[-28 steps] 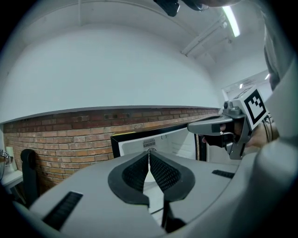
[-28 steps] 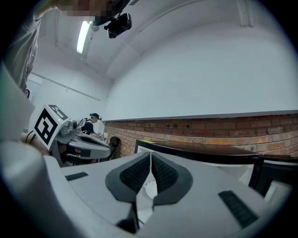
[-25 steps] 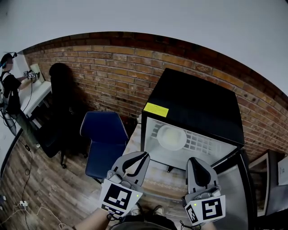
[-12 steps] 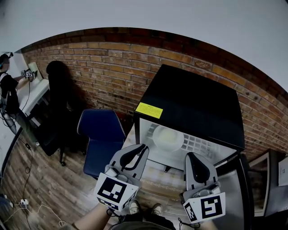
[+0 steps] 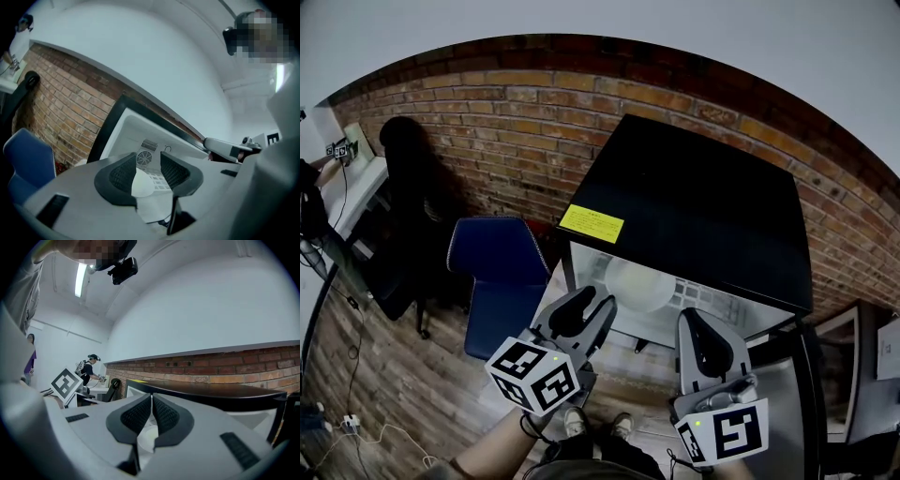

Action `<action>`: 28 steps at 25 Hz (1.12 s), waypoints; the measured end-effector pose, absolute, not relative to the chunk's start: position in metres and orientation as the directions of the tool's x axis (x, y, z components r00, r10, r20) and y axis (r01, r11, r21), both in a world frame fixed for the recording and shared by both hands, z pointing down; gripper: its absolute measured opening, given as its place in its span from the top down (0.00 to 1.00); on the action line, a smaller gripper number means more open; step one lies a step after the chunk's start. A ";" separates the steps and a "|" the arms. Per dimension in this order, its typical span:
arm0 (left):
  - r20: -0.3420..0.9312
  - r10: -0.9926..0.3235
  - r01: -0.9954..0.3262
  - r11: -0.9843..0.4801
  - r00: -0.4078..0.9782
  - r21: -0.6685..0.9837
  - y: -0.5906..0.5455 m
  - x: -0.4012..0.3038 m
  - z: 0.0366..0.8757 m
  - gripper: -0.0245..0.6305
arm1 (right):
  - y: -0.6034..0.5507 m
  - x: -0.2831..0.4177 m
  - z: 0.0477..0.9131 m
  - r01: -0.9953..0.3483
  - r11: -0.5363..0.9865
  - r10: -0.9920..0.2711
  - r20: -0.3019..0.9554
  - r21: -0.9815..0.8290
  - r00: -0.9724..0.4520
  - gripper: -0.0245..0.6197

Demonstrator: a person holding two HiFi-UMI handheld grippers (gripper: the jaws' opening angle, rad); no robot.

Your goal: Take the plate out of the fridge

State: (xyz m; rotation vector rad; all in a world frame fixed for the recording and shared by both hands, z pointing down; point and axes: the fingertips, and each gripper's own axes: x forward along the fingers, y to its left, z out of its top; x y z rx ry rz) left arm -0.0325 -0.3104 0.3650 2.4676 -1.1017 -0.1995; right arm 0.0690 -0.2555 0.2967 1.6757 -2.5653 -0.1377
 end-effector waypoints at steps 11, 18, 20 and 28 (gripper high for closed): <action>0.125 -0.712 -0.542 -0.398 0.692 0.740 -0.338 -0.020 0.451 0.70 | -0.268 0.070 0.321 -0.907 0.410 -0.912 0.061 0.097 -0.406 0.91; 0.107 -0.679 -0.343 -0.224 0.726 0.912 -0.348 -0.007 0.485 0.70 | -0.275 0.065 0.339 -0.901 0.420 -0.907 0.098 0.109 -0.410 0.91; 0.093 -0.666 -0.287 -0.188 0.740 0.939 -0.348 -0.002 0.491 0.69 | -0.277 0.063 0.343 -0.900 0.424 -0.904 0.105 0.103 -0.414 0.91; 0.097 -0.653 -0.191 -0.074 0.751 0.979 -0.352 0.012 0.507 0.69 | -0.282 0.066 0.354 -0.903 0.423 -0.902 0.127 0.078 -0.412 0.91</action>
